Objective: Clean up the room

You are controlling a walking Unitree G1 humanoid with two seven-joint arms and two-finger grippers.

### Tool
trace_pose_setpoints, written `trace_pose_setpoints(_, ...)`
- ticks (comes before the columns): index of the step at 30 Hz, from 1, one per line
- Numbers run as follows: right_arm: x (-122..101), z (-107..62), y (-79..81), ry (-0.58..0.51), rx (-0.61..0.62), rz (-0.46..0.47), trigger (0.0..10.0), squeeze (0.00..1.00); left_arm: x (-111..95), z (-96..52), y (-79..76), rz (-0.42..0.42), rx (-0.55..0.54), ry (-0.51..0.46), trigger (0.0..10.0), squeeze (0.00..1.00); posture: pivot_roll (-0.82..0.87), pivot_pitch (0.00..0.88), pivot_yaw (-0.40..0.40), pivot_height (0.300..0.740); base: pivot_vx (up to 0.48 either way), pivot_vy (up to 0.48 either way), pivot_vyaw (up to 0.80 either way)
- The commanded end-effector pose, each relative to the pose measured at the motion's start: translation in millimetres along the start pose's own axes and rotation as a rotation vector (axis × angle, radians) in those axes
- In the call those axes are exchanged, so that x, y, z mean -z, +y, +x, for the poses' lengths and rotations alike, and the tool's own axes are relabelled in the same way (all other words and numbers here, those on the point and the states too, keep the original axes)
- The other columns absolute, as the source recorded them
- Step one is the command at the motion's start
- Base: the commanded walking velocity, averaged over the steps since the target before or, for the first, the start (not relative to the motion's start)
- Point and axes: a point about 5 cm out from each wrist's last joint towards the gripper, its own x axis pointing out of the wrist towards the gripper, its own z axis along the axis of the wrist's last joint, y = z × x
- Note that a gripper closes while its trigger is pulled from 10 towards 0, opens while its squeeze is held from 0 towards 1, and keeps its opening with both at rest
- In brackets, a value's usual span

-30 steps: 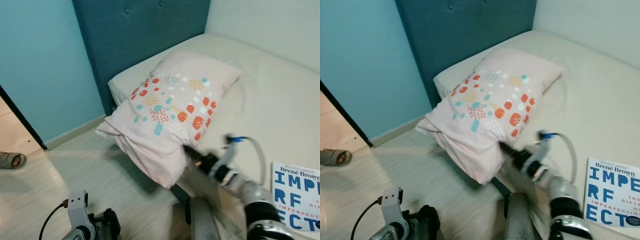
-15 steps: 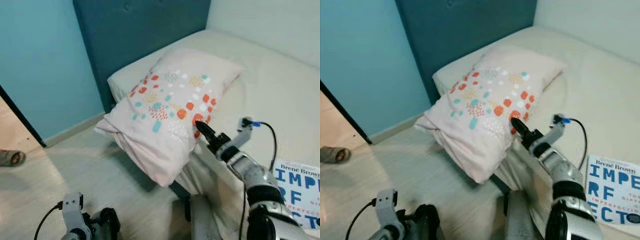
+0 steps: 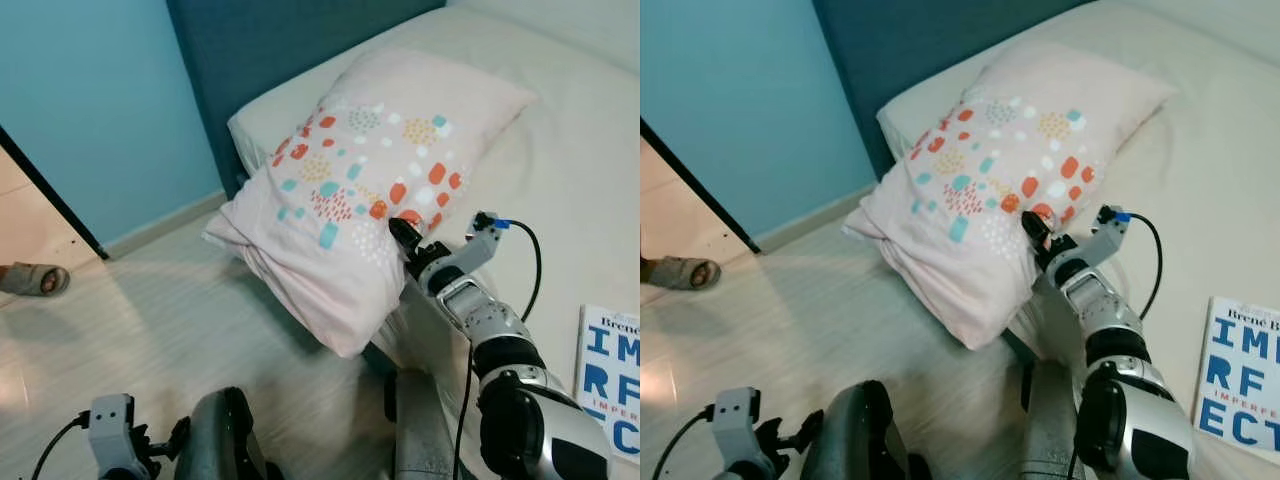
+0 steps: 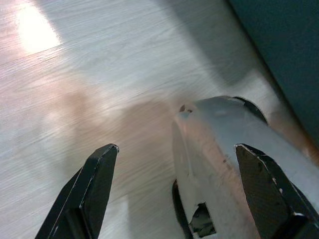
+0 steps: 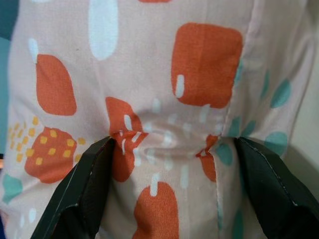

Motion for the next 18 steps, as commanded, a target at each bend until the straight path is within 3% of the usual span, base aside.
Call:
trace_pose_setpoints(1, 22, 1.1, -0.4, 0.075, -0.014, 0.067, 10.0, 0.0, 29, -16.9, 3.1, -0.019, 0.001, 0.125, 10.0, 0.0, 0.1, 0.387, 0.065, 0.481, 0.0, 0.0, 0.0)
trace_pose_setpoints(11, 51, 11.6, 23.4, 0.195, -0.129, 0.046, 10.0, 0.0, 25, -14.2, 0.3, -0.01, 0.013, 0.109, 10.0, 0.0, 0.11, 0.381, 0.064, 0.481, 0.0, 0.0, 0.0)
trace_pose_setpoints(12, 52, 14.0, 27.5, 0.194, -0.139, 0.039, 9.1, 0.0, 21, -12.1, 1.1, -0.013, 0.007, 0.094, 10.0, 0.0, 0.11, 0.377, 0.061, 0.481, 0.0, 0.0, 0.0)
trace_pose_setpoints(13, 51, 15.4, 29.9, 0.191, -0.147, 0.035, 9.1, 0.0, 18, -10.6, 1.6, -0.016, 0.003, 0.084, 10.0, 0.0, 0.11, 0.375, 0.06, 0.481, 0.0, 0.0, 0.0)
trace_pose_setpoints(14, 50, 16.9, 32.3, 0.182, -0.156, 0.03, 0.0, 0.0, 15, -9.2, 2.2, -0.017, 0.001, 0.073, 10.0, 0.0, 0.11, 0.371, 0.057, 0.481, 0.0, 0.0, 0.0)
trace_pose_setpoints(18, 49, 18.6, 34.8, 0.17, -0.163, 0.011, 0.0, 0.0, 11, -7.4, 2.5, -0.017, 0.001, 0.06, 10.0, 0.0, 0.12, 0.369, 0.053, 0.481, 0.0, 0.0, 0.0)
